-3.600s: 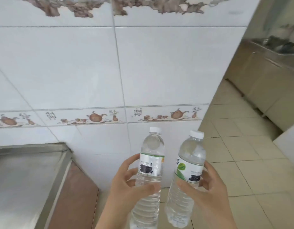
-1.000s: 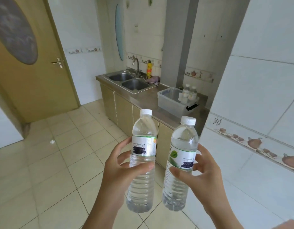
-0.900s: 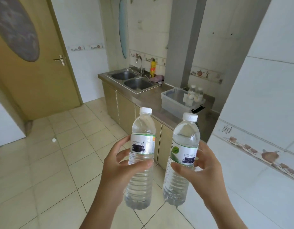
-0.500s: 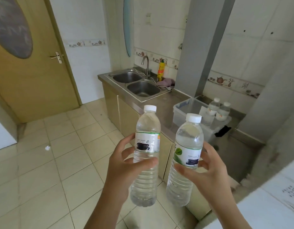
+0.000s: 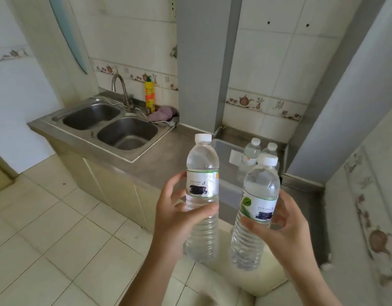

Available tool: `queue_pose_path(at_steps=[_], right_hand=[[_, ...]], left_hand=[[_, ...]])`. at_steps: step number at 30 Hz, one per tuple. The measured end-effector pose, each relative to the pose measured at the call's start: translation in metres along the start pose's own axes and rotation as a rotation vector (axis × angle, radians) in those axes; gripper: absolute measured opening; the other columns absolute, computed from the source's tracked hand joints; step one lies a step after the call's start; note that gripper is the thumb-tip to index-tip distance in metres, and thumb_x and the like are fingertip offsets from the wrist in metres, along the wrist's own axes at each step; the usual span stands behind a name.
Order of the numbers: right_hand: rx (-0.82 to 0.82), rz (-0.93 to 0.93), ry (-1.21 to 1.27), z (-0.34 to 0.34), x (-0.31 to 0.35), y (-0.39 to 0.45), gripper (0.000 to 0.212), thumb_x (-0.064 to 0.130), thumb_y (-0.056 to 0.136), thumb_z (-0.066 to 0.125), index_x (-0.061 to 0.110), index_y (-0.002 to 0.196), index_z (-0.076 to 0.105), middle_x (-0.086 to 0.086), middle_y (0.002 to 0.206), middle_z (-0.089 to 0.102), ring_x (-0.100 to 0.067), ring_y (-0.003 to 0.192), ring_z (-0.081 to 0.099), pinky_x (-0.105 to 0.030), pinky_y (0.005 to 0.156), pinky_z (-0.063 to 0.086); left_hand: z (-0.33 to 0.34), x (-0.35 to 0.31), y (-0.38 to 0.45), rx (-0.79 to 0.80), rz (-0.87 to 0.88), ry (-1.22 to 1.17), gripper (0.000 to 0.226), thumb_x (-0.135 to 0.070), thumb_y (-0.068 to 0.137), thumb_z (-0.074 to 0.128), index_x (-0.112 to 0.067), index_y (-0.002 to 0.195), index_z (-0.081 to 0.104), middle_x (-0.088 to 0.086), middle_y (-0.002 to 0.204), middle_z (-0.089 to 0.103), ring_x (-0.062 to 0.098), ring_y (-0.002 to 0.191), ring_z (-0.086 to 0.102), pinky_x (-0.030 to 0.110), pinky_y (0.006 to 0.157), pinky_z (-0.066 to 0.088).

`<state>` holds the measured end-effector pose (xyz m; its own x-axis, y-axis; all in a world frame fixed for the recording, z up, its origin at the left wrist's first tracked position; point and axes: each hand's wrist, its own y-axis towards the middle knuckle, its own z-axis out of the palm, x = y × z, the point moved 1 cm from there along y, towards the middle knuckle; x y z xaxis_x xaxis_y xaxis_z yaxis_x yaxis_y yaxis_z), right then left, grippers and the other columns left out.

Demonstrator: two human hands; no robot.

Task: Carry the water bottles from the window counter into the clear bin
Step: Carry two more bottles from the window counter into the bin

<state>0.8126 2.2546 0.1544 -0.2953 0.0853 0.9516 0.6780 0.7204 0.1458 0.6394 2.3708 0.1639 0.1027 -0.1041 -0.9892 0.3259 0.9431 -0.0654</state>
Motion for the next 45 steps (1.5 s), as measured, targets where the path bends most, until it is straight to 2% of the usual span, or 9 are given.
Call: queue_pose_path(at_steps=[3, 7, 10, 14, 19, 26, 33, 37, 45], right_hand=[[-0.051, 0.015, -0.017, -0.003, -0.018, 0.044, 0.074, 0.014, 0.054, 0.091, 0.035, 0.116, 0.055, 0.014, 0.096, 0.071, -0.006, 0.085, 0.067, -0.031, 0.071, 0.054], [-0.12, 0.034, 0.003, -0.003, -0.043, 0.106, 0.078, 0.016, 0.055, 0.091, 0.03, 0.122, 0.055, 0.01, 0.107, 0.068, -0.009, 0.094, 0.066, -0.023, 0.069, 0.049], [-0.166, 0.054, 0.033, -0.004, -0.056, 0.146, 0.079, 0.012, 0.055, 0.09, 0.029, 0.124, 0.054, 0.014, 0.11, 0.066, -0.004, 0.093, 0.065, -0.015, 0.066, 0.048], [-0.225, 0.086, 0.035, -0.004, -0.07, 0.188, 0.082, 0.01, 0.055, 0.091, 0.035, 0.123, 0.05, 0.013, 0.111, 0.064, -0.005, 0.096, 0.064, -0.024, 0.075, 0.053], [-0.27, 0.127, -0.033, 0.0, -0.096, 0.216, 0.084, 0.014, 0.055, 0.092, 0.03, 0.126, 0.049, 0.01, 0.117, 0.064, -0.015, 0.104, 0.063, -0.036, 0.086, 0.054], [-0.322, 0.187, -0.1, 0.01, -0.132, 0.234, 0.085, 0.012, 0.053, 0.092, 0.025, 0.126, 0.05, 0.012, 0.115, 0.064, -0.007, 0.104, 0.063, -0.039, 0.088, 0.056], [-0.422, 0.242, -0.22, 0.013, -0.147, 0.242, 0.078, 0.02, 0.052, 0.093, 0.032, 0.114, 0.046, 0.02, 0.099, 0.06, -0.004, 0.092, 0.061, -0.023, 0.077, 0.05], [-0.41, 0.318, -0.263, 0.016, -0.154, 0.243, 0.082, 0.03, 0.051, 0.093, 0.029, 0.117, 0.046, 0.008, 0.104, 0.063, -0.018, 0.094, 0.064, -0.038, 0.08, 0.055], [-0.441, 0.242, -0.527, 0.026, -0.16, 0.246, 0.082, 0.024, 0.038, 0.097, 0.011, 0.106, 0.052, -0.006, 0.094, 0.066, -0.03, 0.086, 0.063, -0.035, 0.075, 0.048]], left_hand=[[0.031, 0.012, 0.049, 0.067, 0.014, -0.008, 0.083, 0.009, 0.056, 0.089, -0.039, 0.117, 0.059, -0.007, 0.1, 0.075, 0.01, 0.085, 0.074, 0.021, 0.064, 0.057], [0.075, 0.03, 0.11, 0.097, 0.033, -0.003, 0.088, -0.007, 0.049, 0.097, -0.05, 0.115, 0.059, -0.006, 0.115, 0.071, 0.019, 0.104, 0.07, 0.044, 0.09, 0.058], [0.109, 0.042, 0.151, 0.124, 0.04, 0.027, 0.093, -0.016, 0.044, 0.098, -0.05, 0.12, 0.057, -0.014, 0.12, 0.068, 0.013, 0.112, 0.066, 0.047, 0.096, 0.054], [0.144, 0.058, 0.198, 0.185, 0.045, 0.08, 0.093, -0.017, 0.045, 0.095, -0.039, 0.127, 0.058, -0.024, 0.119, 0.066, -0.002, 0.108, 0.062, 0.032, 0.098, 0.051], [0.171, 0.087, 0.238, 0.251, -0.001, 0.183, 0.079, -0.022, 0.049, 0.095, -0.041, 0.118, 0.063, -0.02, 0.116, 0.07, 0.007, 0.111, 0.065, 0.04, 0.099, 0.053], [0.185, 0.128, 0.264, 0.286, 0.091, 0.29, 0.078, -0.016, 0.048, 0.098, -0.045, 0.107, 0.055, -0.015, 0.108, 0.069, 0.002, 0.103, 0.065, 0.014, 0.085, 0.051], [0.192, 0.162, 0.277, 0.345, 0.141, 0.388, 0.074, -0.02, 0.053, 0.095, -0.033, 0.116, 0.058, -0.012, 0.112, 0.067, 0.011, 0.108, 0.062, 0.034, 0.094, 0.053], [0.195, 0.169, 0.277, 0.37, 0.14, 0.37, 0.073, -0.023, 0.055, 0.092, -0.032, 0.117, 0.052, -0.007, 0.115, 0.06, 0.016, 0.111, 0.058, 0.033, 0.096, 0.053], [0.197, 0.181, 0.286, 0.404, 0.077, 0.355, 0.07, -0.026, 0.046, 0.085, -0.034, 0.104, 0.047, -0.001, 0.109, 0.056, 0.009, 0.101, 0.059, 0.038, 0.088, 0.057]])
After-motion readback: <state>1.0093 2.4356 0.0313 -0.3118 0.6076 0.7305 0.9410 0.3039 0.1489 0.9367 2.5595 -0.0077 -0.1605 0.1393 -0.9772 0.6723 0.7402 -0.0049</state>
